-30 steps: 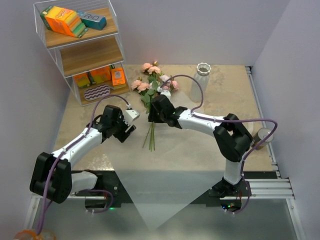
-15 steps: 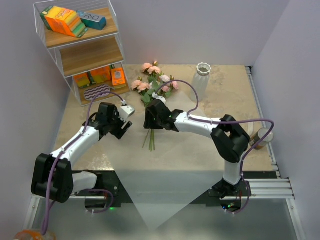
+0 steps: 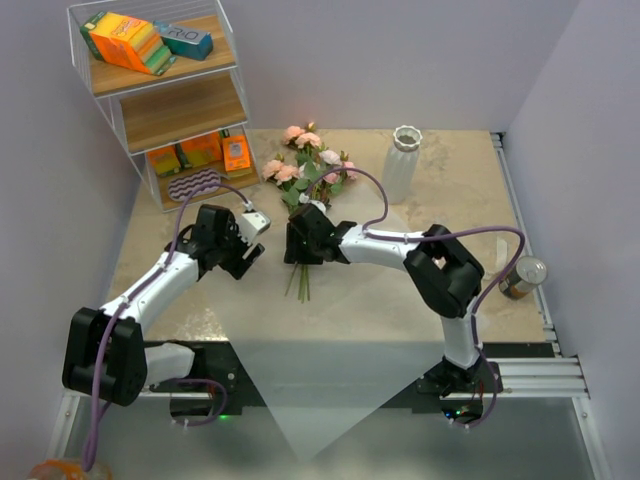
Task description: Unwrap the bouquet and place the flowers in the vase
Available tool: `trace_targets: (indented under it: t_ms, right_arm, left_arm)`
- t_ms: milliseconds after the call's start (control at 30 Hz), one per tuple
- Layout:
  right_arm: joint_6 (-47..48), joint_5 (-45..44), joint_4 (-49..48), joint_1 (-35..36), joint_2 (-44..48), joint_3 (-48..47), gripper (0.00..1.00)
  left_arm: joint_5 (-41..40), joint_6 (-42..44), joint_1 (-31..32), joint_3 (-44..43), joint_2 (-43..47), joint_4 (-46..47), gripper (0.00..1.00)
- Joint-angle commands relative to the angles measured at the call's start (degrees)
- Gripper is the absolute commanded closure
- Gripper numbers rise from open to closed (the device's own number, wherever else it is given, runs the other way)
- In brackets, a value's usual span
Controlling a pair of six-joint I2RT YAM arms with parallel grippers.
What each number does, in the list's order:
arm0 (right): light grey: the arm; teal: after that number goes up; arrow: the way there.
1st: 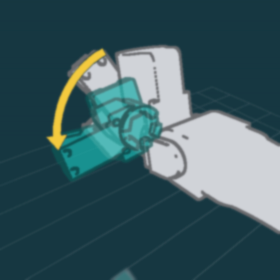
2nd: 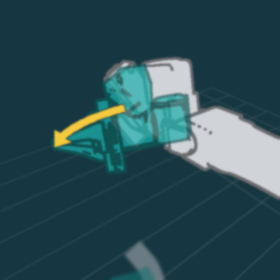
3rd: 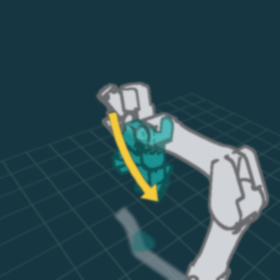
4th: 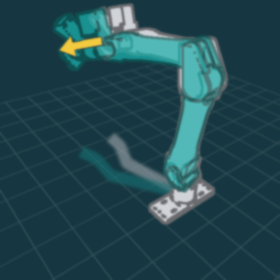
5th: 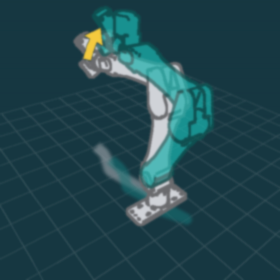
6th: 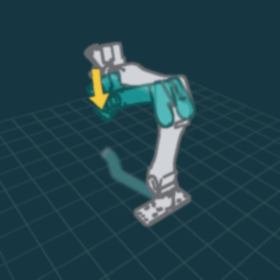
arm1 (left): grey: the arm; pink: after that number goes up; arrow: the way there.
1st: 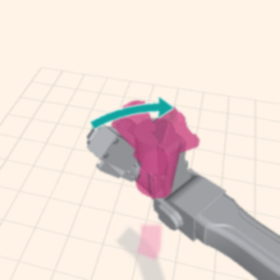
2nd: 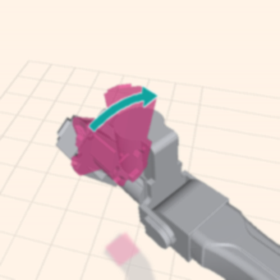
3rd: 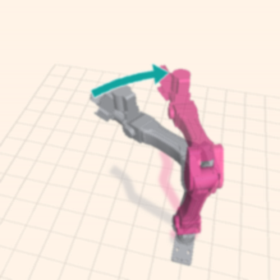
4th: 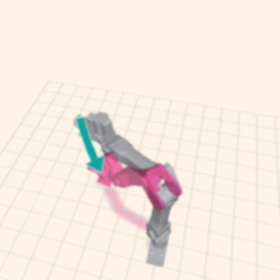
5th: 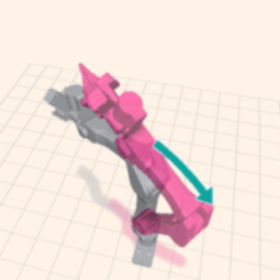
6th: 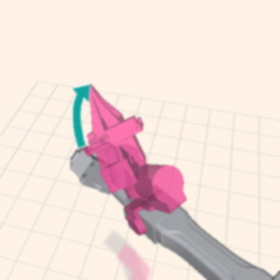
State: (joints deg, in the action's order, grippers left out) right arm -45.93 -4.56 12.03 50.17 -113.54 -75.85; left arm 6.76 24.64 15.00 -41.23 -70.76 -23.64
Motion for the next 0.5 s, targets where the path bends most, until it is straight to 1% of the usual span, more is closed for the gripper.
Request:
trace_targets:
  t_ms: [0, 67, 167, 233, 267, 300, 400, 433, 467]
  right_arm:
    - [-1.8, 1.5, -3.0, -0.7, 0.3, -2.5, 0.50]
    - [-2.3, 1.4, -3.2, -1.0, -0.4, -2.5, 0.52]
    - [-3.4, 1.4, -4.5, -1.5, -0.8, -2.0, 0.60]
    - [-3.8, 1.4, -5.5, -1.7, -1.2, -1.6, 0.67]
    - [-4.2, 1.5, -5.9, -1.7, -1.2, -1.4, 0.71]
    - [-4.4, 1.6, -6.1, -1.7, -1.2, -1.3, 0.80]
    - [-4.4, 1.9, -6.5, -1.7, 0.5, -1.1, 0.96]
    - [-4.4, 1.5, -6.5, -1.7, 1.3, -0.9, 1.00]
    - [-4.4, 1.0, -6.5, -1.7, 3.0, -0.6, 1.00]
  left_arm:
    - [1.3, 0.8, -0.4, -3.1, 1.2, -0.1, 0.23]
    - [1.5, 0.8, -0.4, -3.2, 1.2, -0.1, 0.23]
    - [1.8, 0.5, -0.4, -3.2, 1.2, -0.2, 0.23]
    - [2.1, 0.3, -0.4, -3.2, 1.3, -0.3, 0.23]
    - [2.1, 0.3, -0.4, -3.2, 1.4, -0.4, 0.23]
    - [2.1, 0.4, -0.4, -3.4, 1.4, -0.4, 0.23]
    - [2.0, 0.7, -0.4, -3.4, 1.3, -0.5, 0.23]
    - [2.1, 0.7, -0.4, -3.4, 1.3, -0.5, 0.23]
    - [2.2, 0.8, -0.4, -3.4, 1.2, -0.5, 0.24]
